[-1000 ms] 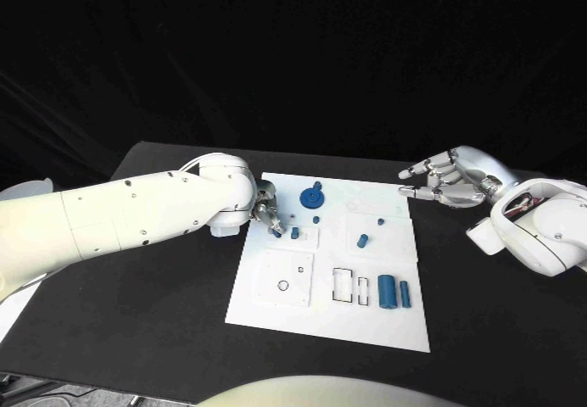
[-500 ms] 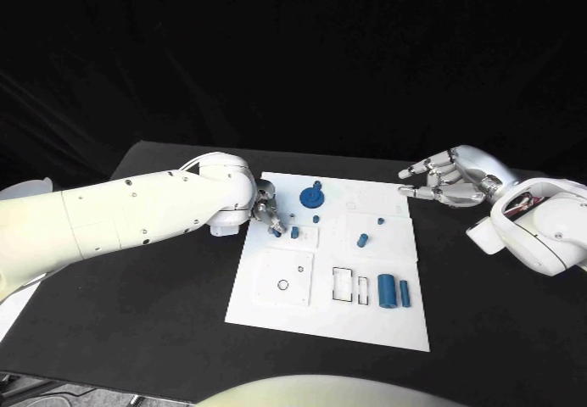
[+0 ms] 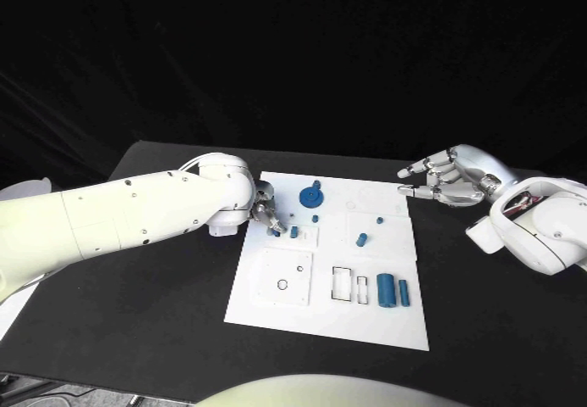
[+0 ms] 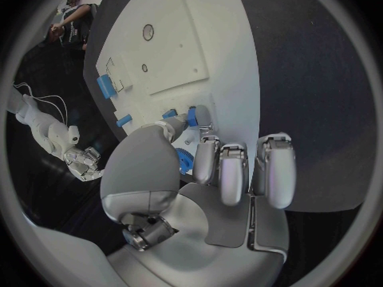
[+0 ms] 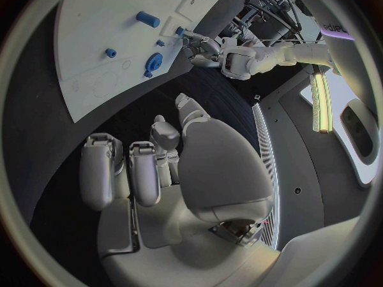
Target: Assemble the parts on the task board
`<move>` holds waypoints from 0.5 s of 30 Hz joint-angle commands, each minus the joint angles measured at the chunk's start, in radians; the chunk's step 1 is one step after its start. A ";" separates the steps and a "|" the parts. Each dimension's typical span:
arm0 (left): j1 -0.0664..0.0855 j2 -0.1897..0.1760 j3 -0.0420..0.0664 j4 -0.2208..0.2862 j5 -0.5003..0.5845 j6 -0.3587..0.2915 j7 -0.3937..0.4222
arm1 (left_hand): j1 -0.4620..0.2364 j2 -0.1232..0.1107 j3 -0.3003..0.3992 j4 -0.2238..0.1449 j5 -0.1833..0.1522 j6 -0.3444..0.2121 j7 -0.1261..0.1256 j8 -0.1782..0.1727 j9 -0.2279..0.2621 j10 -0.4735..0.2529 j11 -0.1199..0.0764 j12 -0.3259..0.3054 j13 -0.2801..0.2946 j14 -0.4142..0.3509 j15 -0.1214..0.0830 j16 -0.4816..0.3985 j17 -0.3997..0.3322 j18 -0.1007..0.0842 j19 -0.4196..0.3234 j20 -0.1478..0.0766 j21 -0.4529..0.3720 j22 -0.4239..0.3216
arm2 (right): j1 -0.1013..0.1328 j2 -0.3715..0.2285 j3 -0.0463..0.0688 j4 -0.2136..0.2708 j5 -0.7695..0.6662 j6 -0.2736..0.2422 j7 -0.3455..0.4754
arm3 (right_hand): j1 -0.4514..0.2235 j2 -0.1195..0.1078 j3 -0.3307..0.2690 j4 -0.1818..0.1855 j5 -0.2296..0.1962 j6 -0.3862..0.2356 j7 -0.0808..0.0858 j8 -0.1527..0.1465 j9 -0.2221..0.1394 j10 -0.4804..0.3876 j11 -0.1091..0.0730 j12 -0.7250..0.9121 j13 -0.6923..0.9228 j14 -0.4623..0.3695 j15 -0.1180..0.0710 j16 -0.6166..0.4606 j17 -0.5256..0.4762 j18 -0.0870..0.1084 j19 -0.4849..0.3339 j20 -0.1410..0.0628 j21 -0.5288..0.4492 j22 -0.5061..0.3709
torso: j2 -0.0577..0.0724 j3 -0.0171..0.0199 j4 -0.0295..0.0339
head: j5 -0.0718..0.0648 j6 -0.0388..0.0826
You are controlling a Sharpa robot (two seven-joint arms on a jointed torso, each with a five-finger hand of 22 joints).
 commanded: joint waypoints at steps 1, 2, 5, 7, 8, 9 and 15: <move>-0.003 0.003 -0.002 -0.001 0.001 0.028 -0.044 | -0.012 0.003 -0.014 0.009 0.000 0.009 -0.002 -0.001 -0.002 0.019 0.000 0.006 0.037 0.105 -0.004 0.003 0.263 -0.009 0.079 -0.007 0.005 0.220 | -0.001 0.000 0.000 0.002 -0.008 0.009 0.004 | 0.001 0.006 -0.005 0.000 0.004 0.007 -0.001 0.001 0.000 0.001 0.001 -0.005 -0.001 0.077 -0.005 -0.004 0.132 0.006 0.000 -0.008 -0.006 -0.002 | 0.000 0.0005 0.0001 | -0.002 0.000; -0.003 0.003 -0.002 -0.001 0.001 0.025 -0.044 | -0.015 0.003 -0.020 0.015 0.000 0.011 -0.002 -0.001 -0.003 0.020 0.000 0.008 0.039 0.105 -0.004 0.003 0.263 -0.010 0.079 -0.008 0.006 0.221 | -0.001 0.000 0.000 0.002 -0.008 0.009 0.004 | 0.001 0.006 -0.005 0.000 0.004 0.007 -0.001 0.001 0.000 0.001 0.001 -0.005 -0.001 0.077 -0.005 -0.004 0.132 0.006 0.000 -0.008 -0.006 -0.002 | 0.000 0.0008 0.0000 | -0.001 0.001; -0.003 0.004 -0.002 -0.001 0.001 0.017 -0.043 | -0.017 0.003 -0.030 0.022 0.001 0.013 -0.003 0.000 -0.004 0.022 0.000 0.011 0.043 0.105 -0.005 0.003 0.263 -0.011 0.081 -0.008 0.010 0.224 | -0.001 0.000 0.000 0.003 -0.008 0.009 0.004 | 0.001 0.006 -0.005 0.000 0.004 0.007 -0.001 0.001 0.000 0.001 0.001 -0.005 -0.001 0.077 -0.005 -0.004 0.132 0.006 0.000 -0.008 -0.006 -0.002 | 0.000 0.0002 0.0002 | -0.002 0.001; -0.003 0.005 -0.002 0.000 0.001 0.012 -0.043 | -0.019 0.004 -0.040 0.029 0.001 0.016 -0.004 0.000 -0.004 0.024 -0.001 0.014 0.047 0.105 -0.005 0.003 0.263 -0.012 0.083 -0.008 0.012 0.227 | -0.001 0.000 0.000 0.002 -0.008 0.010 0.004 | 0.001 0.006 -0.005 0.000 0.004 0.007 -0.001 0.001 0.000 0.001 0.001 -0.005 -0.001 0.077 -0.005 -0.004 0.132 0.006 0.000 -0.008 -0.006 -0.002 | 0.000 0.0003 0.0001 | -0.002 0.001; -0.003 0.006 -0.002 0.000 0.001 0.010 -0.043 | -0.019 0.004 -0.040 0.029 0.001 0.016 -0.004 0.000 -0.005 0.024 -0.001 0.014 0.047 0.105 -0.005 0.003 0.263 -0.012 0.083 -0.008 0.012 0.227 | -0.001 0.000 0.000 0.002 -0.008 0.010 0.004 | 0.001 0.006 -0.005 0.000 0.005 0.007 -0.001 0.001 0.000 0.001 0.001 -0.005 -0.001 0.077 -0.005 -0.004 0.132 0.006 0.000 -0.008 -0.006 -0.002 | 0.000 0.0003 0.0001 | -0.002 0.001; -0.003 0.006 -0.002 0.001 0.001 0.009 -0.043 | -0.019 0.005 -0.043 0.033 0.002 0.017 -0.004 0.001 -0.005 0.025 -0.001 0.017 0.049 0.105 -0.005 0.003 0.263 -0.012 0.083 -0.008 0.014 0.229 | -0.001 0.000 0.000 0.002 -0.008 0.010 0.004 | 0.002 0.006 -0.005 0.000 0.006 0.007 -0.001 0.001 0.000 0.001 0.001 -0.005 -0.001 0.077 -0.006 -0.004 0.132 0.007 0.000 -0.008 -0.007 -0.002 | 0.000 0.0002 -0.0001 | -0.003 0.002; -0.003 0.010 -0.002 0.006 0.003 0.002 -0.042 | -0.019 0.005 -0.049 0.037 0.002 0.019 -0.005 0.001 -0.006 0.027 -0.002 0.019 0.052 0.105 -0.005 0.003 0.263 -0.012 0.084 -0.008 0.015 0.230 | -0.001 0.000 0.000 0.001 -0.008 0.011 0.005 | 0.002 0.006 -0.005 0.000 0.006 0.007 -0.001 0.001 0.000 0.001 0.001 -0.005 -0.001 0.077 -0.006 -0.004 0.132 0.007 0.000 -0.008 -0.007 -0.002 | 0.000 0.0002 -0.0002 | -0.005 0.002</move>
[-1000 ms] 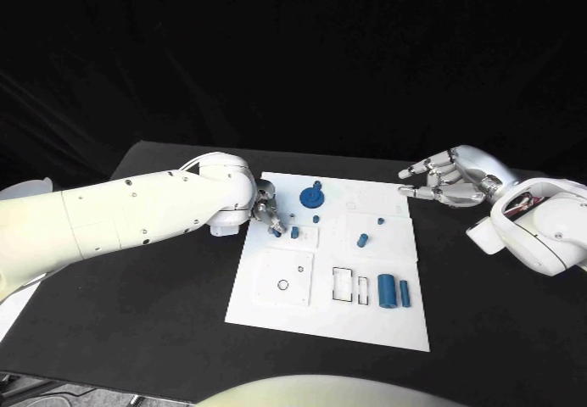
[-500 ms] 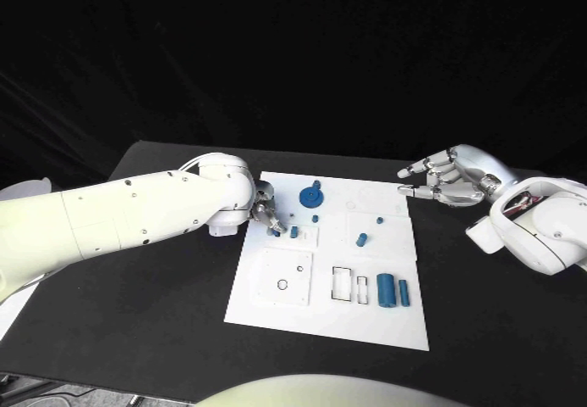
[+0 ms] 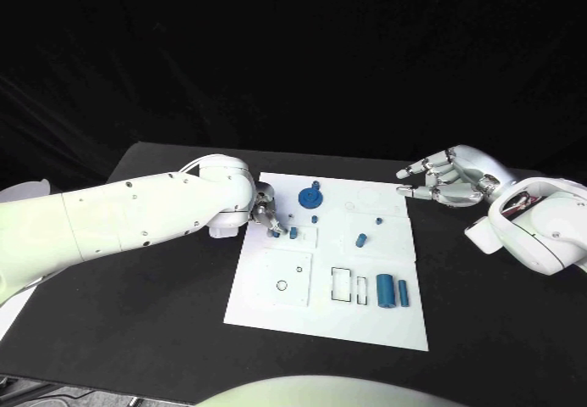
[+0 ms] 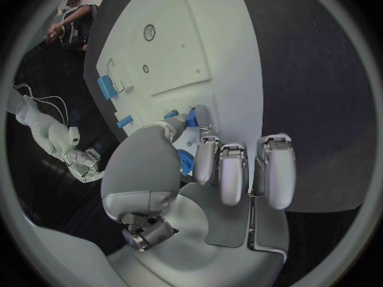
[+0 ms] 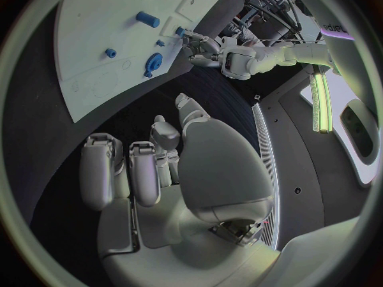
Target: Assemble the parts on the task board
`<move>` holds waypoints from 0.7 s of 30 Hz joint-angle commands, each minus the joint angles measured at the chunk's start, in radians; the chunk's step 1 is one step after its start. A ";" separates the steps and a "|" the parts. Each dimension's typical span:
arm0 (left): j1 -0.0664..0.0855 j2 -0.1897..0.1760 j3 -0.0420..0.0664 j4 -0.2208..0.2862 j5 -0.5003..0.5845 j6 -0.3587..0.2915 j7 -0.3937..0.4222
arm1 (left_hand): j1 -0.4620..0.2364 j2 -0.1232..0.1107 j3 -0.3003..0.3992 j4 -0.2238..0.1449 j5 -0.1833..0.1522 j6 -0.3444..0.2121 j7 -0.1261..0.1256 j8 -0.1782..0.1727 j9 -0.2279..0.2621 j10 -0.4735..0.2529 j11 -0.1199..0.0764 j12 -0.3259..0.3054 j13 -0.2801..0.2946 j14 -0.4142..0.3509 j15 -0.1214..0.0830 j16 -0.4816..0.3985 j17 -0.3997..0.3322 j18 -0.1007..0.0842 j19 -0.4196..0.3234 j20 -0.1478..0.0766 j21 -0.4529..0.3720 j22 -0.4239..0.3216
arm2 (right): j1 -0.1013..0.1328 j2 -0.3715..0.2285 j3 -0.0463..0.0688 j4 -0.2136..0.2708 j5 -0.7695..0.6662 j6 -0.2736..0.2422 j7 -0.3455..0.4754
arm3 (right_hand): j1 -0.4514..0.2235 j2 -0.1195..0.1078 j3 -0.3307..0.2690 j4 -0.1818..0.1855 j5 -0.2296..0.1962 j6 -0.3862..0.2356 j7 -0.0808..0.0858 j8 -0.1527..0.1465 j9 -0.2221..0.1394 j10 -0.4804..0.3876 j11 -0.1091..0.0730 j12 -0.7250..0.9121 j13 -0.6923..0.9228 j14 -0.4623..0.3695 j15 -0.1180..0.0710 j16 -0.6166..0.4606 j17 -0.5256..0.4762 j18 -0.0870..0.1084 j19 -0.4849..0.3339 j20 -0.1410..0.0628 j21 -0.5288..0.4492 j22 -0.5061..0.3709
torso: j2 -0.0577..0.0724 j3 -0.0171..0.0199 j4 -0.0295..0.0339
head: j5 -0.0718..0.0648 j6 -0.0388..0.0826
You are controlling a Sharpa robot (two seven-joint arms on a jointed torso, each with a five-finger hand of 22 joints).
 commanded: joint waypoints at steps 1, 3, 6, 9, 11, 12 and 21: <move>-0.002 0.004 -0.001 0.005 0.004 0.002 -0.041 | -0.009 0.001 -0.010 0.002 0.002 0.009 -0.001 0.001 -0.002 0.027 -0.002 0.005 0.052 0.105 -0.006 0.003 0.264 -0.012 0.088 -0.005 0.003 0.230 | -0.001 0.001 0.000 0.001 -0.008 0.011 0.005 | 0.002 0.006 -0.005 0.000 0.006 0.007 -0.001 0.001 0.000 0.001 0.001 -0.005 -0.001 0.077 -0.006 -0.004 0.132 0.007 0.000 -0.008 -0.007 -0.001 | 0.001 -0.0001 0.0000 | -0.002 0.000; -0.002 0.005 -0.001 0.006 0.004 0.002 -0.041 | -0.009 0.000 -0.015 0.006 0.002 0.010 -0.002 0.001 -0.002 0.028 -0.002 0.006 0.053 0.105 -0.006 0.003 0.264 -0.013 0.088 -0.005 0.004 0.231 | -0.001 0.002 0.000 0.000 -0.008 0.011 0.005 | 0.002 0.006 -0.005 0.000 0.006 0.007 -0.001 0.001 0.000 0.001 0.001 -0.005 -0.001 0.077 -0.006 -0.004 0.132 0.007 0.000 -0.008 -0.007 -0.001 | 0.000 0.0001 0.0002 | -0.002 0.000; -0.002 0.006 -0.001 0.005 0.004 0.003 -0.042 | -0.008 -0.001 -0.018 0.008 0.002 0.011 -0.002 0.001 -0.003 0.028 -0.003 0.008 0.055 0.105 -0.006 0.003 0.264 -0.013 0.089 -0.005 0.005 0.232 | -0.001 0.002 0.000 0.000 -0.008 0.011 0.005 | 0.002 0.006 -0.005 0.000 0.006 0.007 -0.001 0.001 0.000 0.001 0.001 -0.005 -0.001 0.077 -0.006 -0.004 0.132 0.007 0.000 -0.008 -0.007 -0.001 | 0.000 -0.0002 -0.0001 | -0.002 0.000; -0.002 0.006 -0.001 0.004 0.005 0.008 -0.042 | -0.008 -0.002 -0.024 0.011 0.002 0.012 -0.002 0.001 -0.003 0.029 -0.003 0.008 0.056 0.105 -0.006 0.003 0.264 -0.013 0.089 -0.006 0.005 0.232 | -0.001 0.002 0.000 0.000 -0.008 0.012 0.005 | 0.002 0.006 -0.005 0.000 0.006 0.007 -0.001 0.001 0.000 0.001 0.001 -0.005 -0.001 0.077 -0.006 -0.004 0.132 0.007 0.000 -0.008 -0.007 -0.001 | 0.000 0.0000 0.0007 | -0.002 -0.001; -0.002 0.005 -0.001 0.002 0.005 0.011 -0.043 | -0.008 -0.003 -0.027 0.012 0.002 0.012 -0.002 0.001 -0.004 0.029 -0.003 0.008 0.056 0.105 -0.007 0.003 0.264 -0.013 0.089 -0.006 0.006 0.232 | -0.001 0.002 0.000 0.000 -0.008 0.012 0.005 | 0.002 0.006 -0.005 0.000 0.006 0.007 -0.001 0.001 0.000 0.001 0.001 -0.005 -0.001 0.077 -0.006 -0.004 0.132 0.007 0.000 -0.008 -0.007 -0.001 | 0.000 0.0002 0.0005 | -0.003 -0.001; -0.002 0.005 -0.001 0.001 0.004 0.013 -0.043 | -0.008 -0.004 -0.027 0.012 0.002 0.012 -0.002 0.001 -0.004 0.029 -0.003 0.008 0.056 0.105 -0.007 0.003 0.264 -0.013 0.089 -0.006 0.006 0.232 | -0.001 0.002 0.000 0.000 -0.008 0.012 0.005 | 0.002 0.006 -0.005 0.000 0.006 0.007 -0.001 0.001 0.000 0.001 0.001 -0.005 -0.001 0.077 -0.006 -0.004 0.132 0.007 0.000 -0.008 -0.007 -0.001 | 0.000 -0.0002 0.0007 | -0.003 -0.001; -0.002 -0.001 -0.001 -0.012 -0.005 0.030 -0.045 | -0.007 -0.006 -0.045 0.023 0.002 0.013 -0.002 0.001 -0.005 0.029 -0.003 0.008 0.057 0.105 -0.007 0.003 0.264 -0.014 0.090 -0.006 0.007 0.234 | -0.001 0.001 0.000 0.000 -0.008 0.013 0.003 | 0.001 0.006 -0.006 0.001 0.006 0.007 -0.001 0.001 0.000 0.000 0.001 -0.006 -0.002 0.077 -0.006 -0.004 0.131 0.007 0.000 -0.008 -0.007 -0.001 | 0.000 -0.0003 0.0006 | -0.002 -0.001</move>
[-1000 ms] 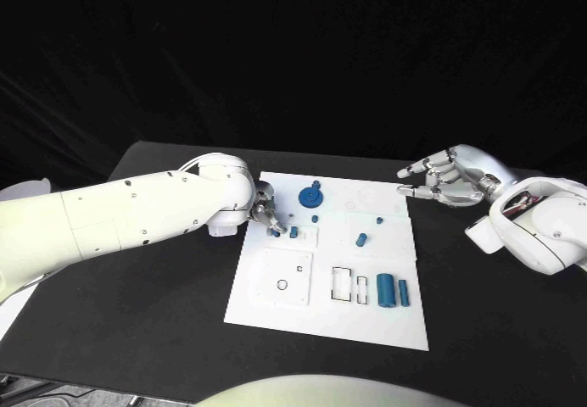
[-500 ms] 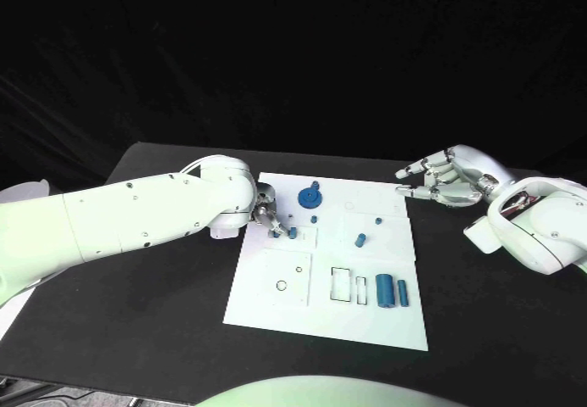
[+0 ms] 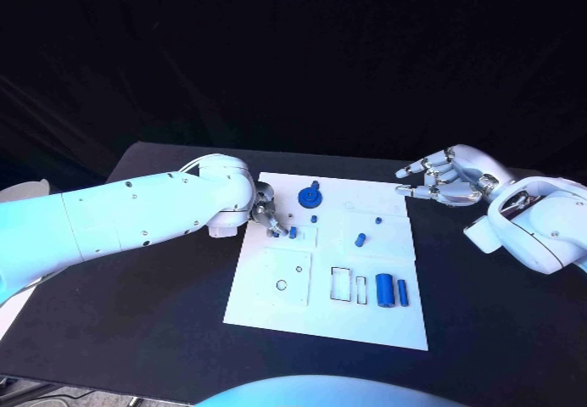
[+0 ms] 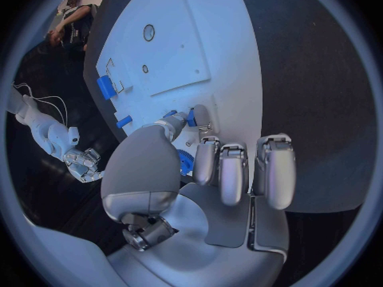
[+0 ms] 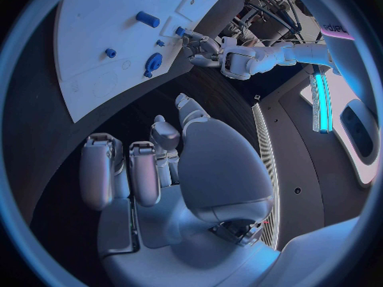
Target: Assemble the parts on the task board
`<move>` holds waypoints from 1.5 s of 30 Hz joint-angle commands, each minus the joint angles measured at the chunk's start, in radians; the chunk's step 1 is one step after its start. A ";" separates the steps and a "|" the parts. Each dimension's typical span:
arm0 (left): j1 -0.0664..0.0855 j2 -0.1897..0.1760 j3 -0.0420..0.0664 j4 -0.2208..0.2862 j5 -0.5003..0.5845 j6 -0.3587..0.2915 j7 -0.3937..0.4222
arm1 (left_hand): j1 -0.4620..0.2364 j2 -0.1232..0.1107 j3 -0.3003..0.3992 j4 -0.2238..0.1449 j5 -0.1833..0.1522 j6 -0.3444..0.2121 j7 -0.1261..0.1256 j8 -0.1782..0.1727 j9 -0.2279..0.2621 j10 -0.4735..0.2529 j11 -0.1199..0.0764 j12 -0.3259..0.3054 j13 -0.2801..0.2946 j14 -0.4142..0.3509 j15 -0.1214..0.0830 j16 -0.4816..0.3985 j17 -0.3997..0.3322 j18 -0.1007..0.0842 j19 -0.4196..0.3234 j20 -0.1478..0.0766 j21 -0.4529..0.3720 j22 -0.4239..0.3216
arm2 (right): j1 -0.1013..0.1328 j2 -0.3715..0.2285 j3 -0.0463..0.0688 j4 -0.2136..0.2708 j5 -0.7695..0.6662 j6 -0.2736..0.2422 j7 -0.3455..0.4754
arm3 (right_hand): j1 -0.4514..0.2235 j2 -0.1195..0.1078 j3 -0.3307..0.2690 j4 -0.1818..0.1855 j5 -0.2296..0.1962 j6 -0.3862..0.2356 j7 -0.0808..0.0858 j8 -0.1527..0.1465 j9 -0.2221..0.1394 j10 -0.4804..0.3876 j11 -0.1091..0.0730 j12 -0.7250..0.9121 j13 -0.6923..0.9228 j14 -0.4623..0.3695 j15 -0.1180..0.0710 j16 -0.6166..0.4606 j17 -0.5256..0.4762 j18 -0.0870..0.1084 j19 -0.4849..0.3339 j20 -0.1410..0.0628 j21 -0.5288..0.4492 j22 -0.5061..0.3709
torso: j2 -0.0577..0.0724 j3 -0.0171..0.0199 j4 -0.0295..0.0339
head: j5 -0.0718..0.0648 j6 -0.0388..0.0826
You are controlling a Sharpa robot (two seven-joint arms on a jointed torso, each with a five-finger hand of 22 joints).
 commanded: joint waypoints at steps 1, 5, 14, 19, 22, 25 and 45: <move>-0.002 -0.002 -0.001 -0.006 -0.007 0.026 -0.046 | -0.007 -0.006 -0.007 0.000 0.003 0.006 -0.002 -0.001 -0.001 0.029 -0.003 0.003 0.058 0.105 -0.007 0.003 0.263 -0.014 0.090 -0.006 0.003 0.234 | -0.001 0.000 0.000 0.001 -0.008 0.013 0.003 | 0.001 0.006 -0.006 0.001 0.006 0.007 -0.001 0.001 0.000 0.000 0.001 -0.006 -0.001 0.077 -0.005 -0.004 0.132 0.006 0.000 -0.008 -0.007 -0.001 | 0.000 -0.0004 -0.0001 | 0.000 -0.001; -0.002 -0.005 -0.001 -0.007 -0.009 0.025 -0.046 | -0.007 -0.006 -0.011 0.002 0.003 0.007 -0.002 -0.001 -0.002 0.030 -0.003 0.004 0.058 0.105 -0.007 0.003 0.263 -0.014 0.090 -0.006 0.003 0.234 | -0.001 0.001 0.000 0.001 -0.008 0.013 0.002 | 0.001 0.006 -0.006 0.001 0.006 0.007 -0.001 0.001 0.000 0.000 0.001 -0.006 -0.001 0.077 -0.005 -0.004 0.132 0.006 0.000 -0.008 -0.007 -0.001 | 0.000 -0.0009 -0.0003 | 0.000 -0.002; -0.002 -0.013 0.001 0.008 0.000 -0.035 -0.041 | -0.044 0.000 -0.145 0.012 0.006 0.015 -0.003 0.000 -0.008 0.032 -0.003 0.005 0.063 0.105 -0.007 0.003 0.263 -0.016 0.094 -0.006 0.010 0.241 | -0.001 0.004 0.000 -0.003 -0.008 0.014 0.003 | 0.001 0.005 -0.007 0.001 0.007 0.007 -0.001 0.001 0.000 0.000 0.001 -0.007 -0.002 0.077 -0.005 -0.005 0.132 0.007 0.000 -0.008 -0.007 -0.002 | 0.000 -0.0012 -0.0007 | 0.000 -0.002; -0.002 -0.029 0.007 0.020 0.043 -0.132 -0.035 | -0.076 0.012 -0.291 0.015 0.011 0.001 0.003 -0.007 -0.014 0.016 0.000 -0.030 0.032 0.105 -0.006 0.003 0.263 -0.010 0.084 -0.007 -0.008 0.225 | -0.001 0.006 0.000 -0.005 -0.008 0.016 0.002 | 0.001 0.005 -0.007 0.001 0.007 0.007 -0.001 0.001 0.000 0.000 0.001 -0.007 -0.002 0.077 -0.005 -0.005 0.132 0.007 0.000 -0.008 -0.007 -0.002 | 0.000 -0.0004 -0.0007 | -0.001 -0.002; -0.001 -0.045 0.015 0.032 0.067 -0.184 -0.032 | -0.109 0.035 -0.377 0.016 0.016 -0.013 0.008 -0.008 -0.015 0.004 0.004 -0.052 0.013 0.105 -0.005 0.003 0.263 -0.006 0.077 -0.007 -0.022 0.213 | -0.001 0.006 0.000 -0.006 -0.008 0.016 0.002 | 0.001 0.005 -0.007 0.001 0.007 0.007 -0.001 0.001 0.000 0.000 0.001 -0.007 -0.002 0.077 -0.005 -0.005 0.132 0.007 0.000 -0.008 -0.007 -0.002 | -0.001 -0.0005 0.0008 | -0.003 -0.001; 0.003 -0.060 0.020 0.043 0.087 -0.221 -0.026 | -0.110 0.042 -0.387 0.016 0.016 -0.021 0.010 -0.009 -0.015 -0.005 0.005 -0.069 -0.003 0.105 -0.005 0.003 0.263 -0.002 0.071 -0.007 -0.035 0.202 | -0.001 0.005 0.000 -0.006 -0.008 0.016 0.001 | 0.001 0.005 -0.007 0.001 0.007 0.007 -0.001 0.001 0.000 0.000 0.001 -0.007 -0.002 0.077 -0.005 -0.005 0.132 0.007 0.000 -0.008 -0.007 -0.002 | -0.002 0.0002 0.0012 | -0.002 -0.001; -0.013 0.025 -0.001 0.015 -0.056 -0.522 0.566 | 0.453 -0.034 -0.002 -0.092 -0.001 -0.192 0.136 -0.260 -0.318 -0.454 0.130 -1.003 -0.885 -0.165 0.094 -0.642 -0.470 0.162 -0.255 0.080 -0.966 -0.544 | -0.002 0.010 0.000 -0.013 -0.006 0.016 0.004 | 0.001 0.006 -0.008 0.002 0.007 0.007 -0.001 0.001 0.000 0.000 0.001 -0.006 -0.002 0.077 -0.005 -0.005 0.132 0.007 0.000 -0.008 -0.007 -0.002 | 0.001 -0.0012 -0.0034 | -0.026 0.020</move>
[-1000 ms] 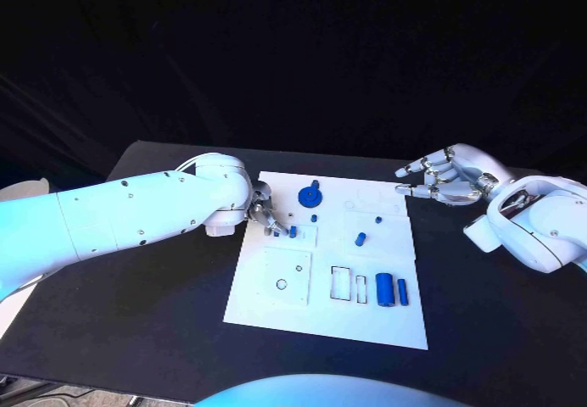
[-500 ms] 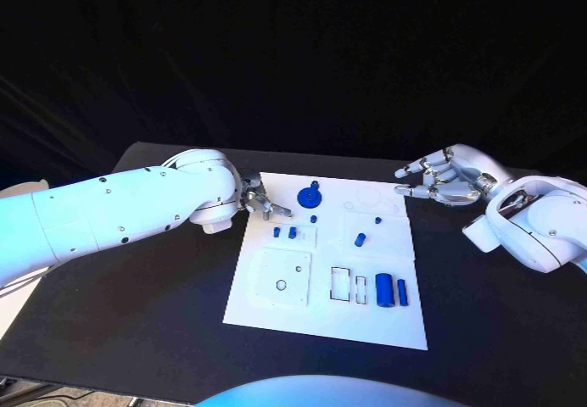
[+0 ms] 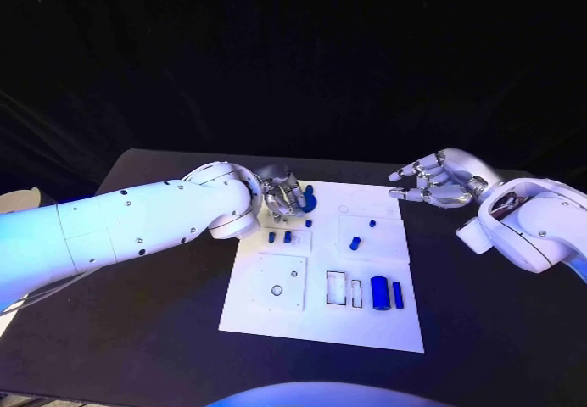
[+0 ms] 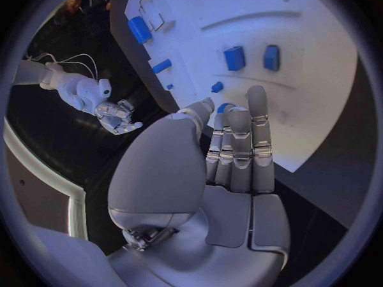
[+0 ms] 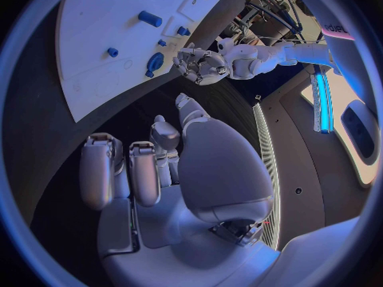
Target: Assemble the parts on the task board
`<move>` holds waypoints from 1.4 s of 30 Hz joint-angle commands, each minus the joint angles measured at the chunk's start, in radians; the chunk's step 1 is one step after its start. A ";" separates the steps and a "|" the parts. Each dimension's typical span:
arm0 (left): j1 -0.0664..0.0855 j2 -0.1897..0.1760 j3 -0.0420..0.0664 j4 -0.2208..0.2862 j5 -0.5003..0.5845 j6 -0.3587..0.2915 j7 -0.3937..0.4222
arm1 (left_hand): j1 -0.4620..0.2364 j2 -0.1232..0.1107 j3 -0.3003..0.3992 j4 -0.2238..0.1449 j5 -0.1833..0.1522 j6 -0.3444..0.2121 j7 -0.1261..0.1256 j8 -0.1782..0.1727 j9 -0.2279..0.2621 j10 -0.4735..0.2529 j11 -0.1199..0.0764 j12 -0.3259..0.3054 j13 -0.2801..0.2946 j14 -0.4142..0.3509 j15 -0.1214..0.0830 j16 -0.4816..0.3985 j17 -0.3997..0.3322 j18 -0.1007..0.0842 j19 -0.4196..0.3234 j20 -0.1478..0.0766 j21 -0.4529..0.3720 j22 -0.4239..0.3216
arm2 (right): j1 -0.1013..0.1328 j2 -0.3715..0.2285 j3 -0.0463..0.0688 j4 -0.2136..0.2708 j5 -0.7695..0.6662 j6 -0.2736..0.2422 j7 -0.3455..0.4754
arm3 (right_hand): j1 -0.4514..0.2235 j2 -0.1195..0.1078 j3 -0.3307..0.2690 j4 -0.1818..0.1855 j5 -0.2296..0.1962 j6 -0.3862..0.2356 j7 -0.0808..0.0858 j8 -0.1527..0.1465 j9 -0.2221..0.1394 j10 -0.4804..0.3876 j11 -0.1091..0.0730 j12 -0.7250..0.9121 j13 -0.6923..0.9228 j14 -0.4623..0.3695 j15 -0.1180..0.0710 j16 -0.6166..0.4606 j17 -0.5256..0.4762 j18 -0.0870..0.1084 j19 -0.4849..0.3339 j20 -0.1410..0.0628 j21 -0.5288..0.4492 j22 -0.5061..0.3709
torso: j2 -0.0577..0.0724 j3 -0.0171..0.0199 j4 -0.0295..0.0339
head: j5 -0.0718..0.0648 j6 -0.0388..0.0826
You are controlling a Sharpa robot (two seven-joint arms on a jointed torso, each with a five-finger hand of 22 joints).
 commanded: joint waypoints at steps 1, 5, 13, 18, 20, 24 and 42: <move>-0.008 0.021 -0.003 -0.016 -0.185 -0.087 0.240 | 0.005 -0.027 0.017 -0.012 -0.002 0.022 -0.010 -0.041 -0.047 0.017 -0.003 -0.059 -0.070 0.038 -0.002 0.025 0.021 0.008 0.028 -0.004 -0.003 -0.007 | -0.002 0.003 0.000 -0.001 -0.006 0.013 0.005 | 0.001 0.006 -0.005 -0.001 0.004 0.007 -0.001 0.001 0.000 0.000 0.001 -0.006 -0.001 0.077 -0.005 -0.005 0.131 0.007 0.000 -0.008 -0.004 -0.001 | 0.000 -0.0005 -0.0026 | -0.003 0.007; -0.014 0.049 -0.012 -0.040 -0.311 -0.062 0.260 | -0.021 -0.052 -0.008 -0.018 -0.005 0.065 -0.016 -0.082 -0.098 0.030 0.003 -0.127 -0.153 0.130 -0.007 0.165 0.158 0.003 0.087 0.000 0.012 -0.005 | -0.002 0.004 0.000 -0.001 -0.006 0.013 0.005 | 0.001 0.006 -0.005 -0.001 0.004 0.007 -0.001 0.001 0.000 0.000 0.001 -0.006 -0.001 0.077 -0.005 -0.005 0.131 0.007 0.000 -0.008 -0.004 -0.001 | 0.001 0.0005 0.0000 | -0.006 0.010; -0.027 0.089 -0.018 -0.074 -0.439 0.020 0.228 | -0.038 -0.039 -0.046 -0.035 -0.004 0.148 -0.019 -0.147 -0.178 0.096 -0.002 -0.205 -0.272 0.225 -0.016 0.380 0.358 -0.059 0.255 -0.013 0.384 0.292 | -0.003 0.006 0.000 -0.002 -0.006 0.014 0.006 | 0.001 0.006 -0.005 -0.001 0.004 0.007 -0.001 0.001 0.000 0.000 0.001 -0.006 -0.001 0.077 -0.005 -0.004 0.132 0.006 0.000 -0.008 -0.003 0.000 | 0.001 -0.0006 -0.0015 | -0.008 0.011; -0.030 0.099 -0.018 -0.084 -0.464 0.062 0.201 | -0.040 -0.034 -0.053 -0.039 -0.004 0.170 -0.020 -0.161 -0.195 0.117 -0.003 -0.222 -0.297 0.222 -0.018 0.365 0.321 -0.067 0.270 -0.015 0.430 0.331 | -0.004 0.007 -0.001 -0.003 -0.006 0.015 0.007 | 0.002 0.006 -0.005 -0.001 0.004 0.007 -0.001 0.001 0.000 0.000 0.001 -0.006 -0.001 0.077 -0.005 -0.004 0.132 0.006 0.000 -0.008 -0.003 0.000 | 0.002 0.0000 -0.0014 | -0.009 0.009; -0.030 0.102 -0.019 -0.088 -0.476 0.077 0.185 | -0.038 -0.030 -0.052 -0.041 -0.004 0.174 -0.020 -0.164 -0.199 0.122 -0.003 -0.226 -0.303 0.222 -0.018 0.362 0.313 -0.068 0.273 -0.016 0.439 0.339 | -0.004 0.008 -0.001 -0.003 -0.006 0.015 0.007 | 0.002 0.006 -0.005 -0.001 0.004 0.007 -0.001 0.001 0.000 0.000 0.001 -0.006 -0.001 0.077 -0.005 -0.004 0.132 0.006 0.000 -0.008 -0.003 0.000 | 0.001 -0.0006 -0.0005 | -0.010 0.008; -0.030 0.107 -0.019 -0.098 -0.492 0.100 0.158 | -0.035 -0.028 -0.051 -0.044 -0.003 0.181 -0.021 -0.171 -0.207 0.126 -0.003 -0.236 -0.314 0.221 -0.019 0.359 0.299 -0.071 0.277 -0.017 0.452 0.351 | -0.004 0.008 -0.001 -0.003 -0.006 0.015 0.007 | 0.002 0.006 -0.005 -0.001 0.004 0.007 -0.001 0.001 0.000 0.000 0.001 -0.006 -0.001 0.077 -0.005 -0.004 0.132 0.006 0.000 -0.008 -0.003 0.000 | 0.001 -0.0003 0.0007 | -0.010 0.005; -0.039 0.129 -0.019 -0.137 -0.514 0.131 0.133 | -0.019 -0.011 -0.022 -0.061 -0.001 0.211 -0.021 -0.189 -0.229 0.152 -0.002 -0.262 -0.347 0.218 -0.017 0.365 0.278 -0.073 0.282 -0.016 0.467 0.366 | -0.004 0.009 -0.001 -0.003 -0.006 0.015 0.008 | 0.003 0.007 -0.005 -0.002 0.005 0.007 -0.001 0.001 0.000 0.000 0.001 -0.006 -0.001 0.077 -0.006 -0.004 0.132 0.006 0.000 -0.008 -0.003 0.000 | 0.001 -0.0004 -0.0006 | -0.014 0.000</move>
